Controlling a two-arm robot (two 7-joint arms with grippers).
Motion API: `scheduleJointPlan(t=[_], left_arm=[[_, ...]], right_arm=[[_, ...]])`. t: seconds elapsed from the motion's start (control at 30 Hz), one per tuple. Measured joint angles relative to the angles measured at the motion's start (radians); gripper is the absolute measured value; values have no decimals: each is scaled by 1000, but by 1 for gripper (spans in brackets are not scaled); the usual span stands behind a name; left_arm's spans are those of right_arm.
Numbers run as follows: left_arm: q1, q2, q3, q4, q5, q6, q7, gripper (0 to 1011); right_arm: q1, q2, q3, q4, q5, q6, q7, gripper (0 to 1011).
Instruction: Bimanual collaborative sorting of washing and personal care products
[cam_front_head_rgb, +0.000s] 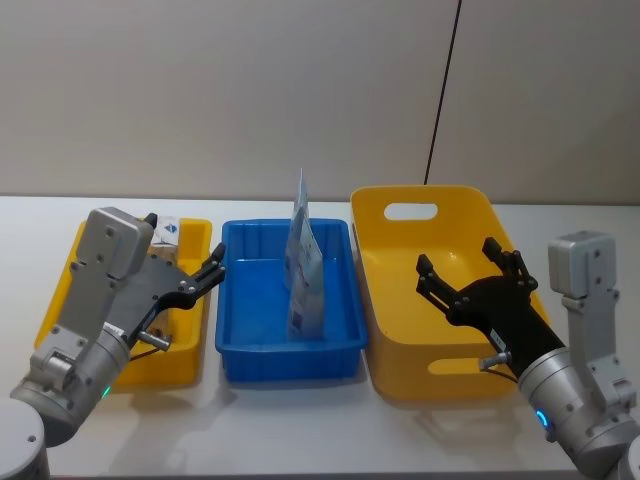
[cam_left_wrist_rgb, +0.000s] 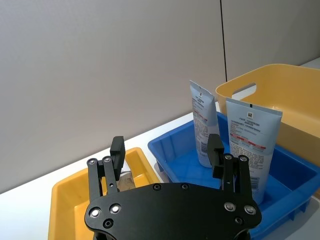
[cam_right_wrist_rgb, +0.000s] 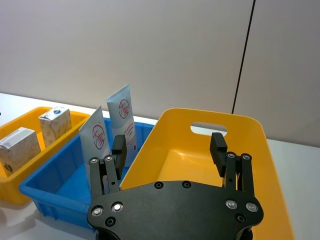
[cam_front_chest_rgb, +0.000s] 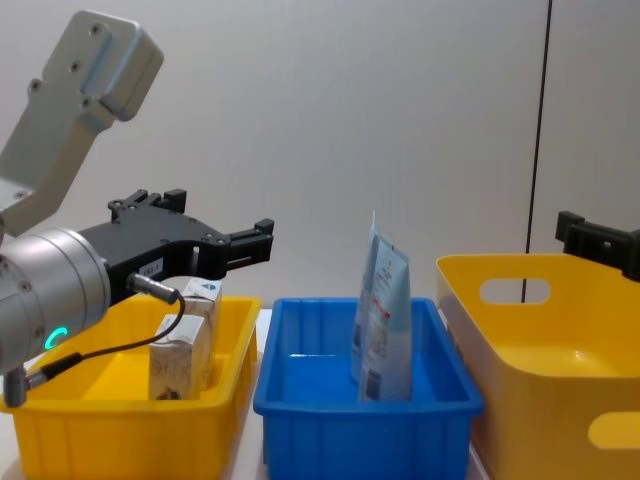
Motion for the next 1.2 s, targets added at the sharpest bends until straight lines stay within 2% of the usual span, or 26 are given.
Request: scheduleJointPlan(t=[1.2], left_arm=[[0,0,0,0,0,0,0,1000]], right_arm=[[0,0,0,0,0,0,0,1002]])
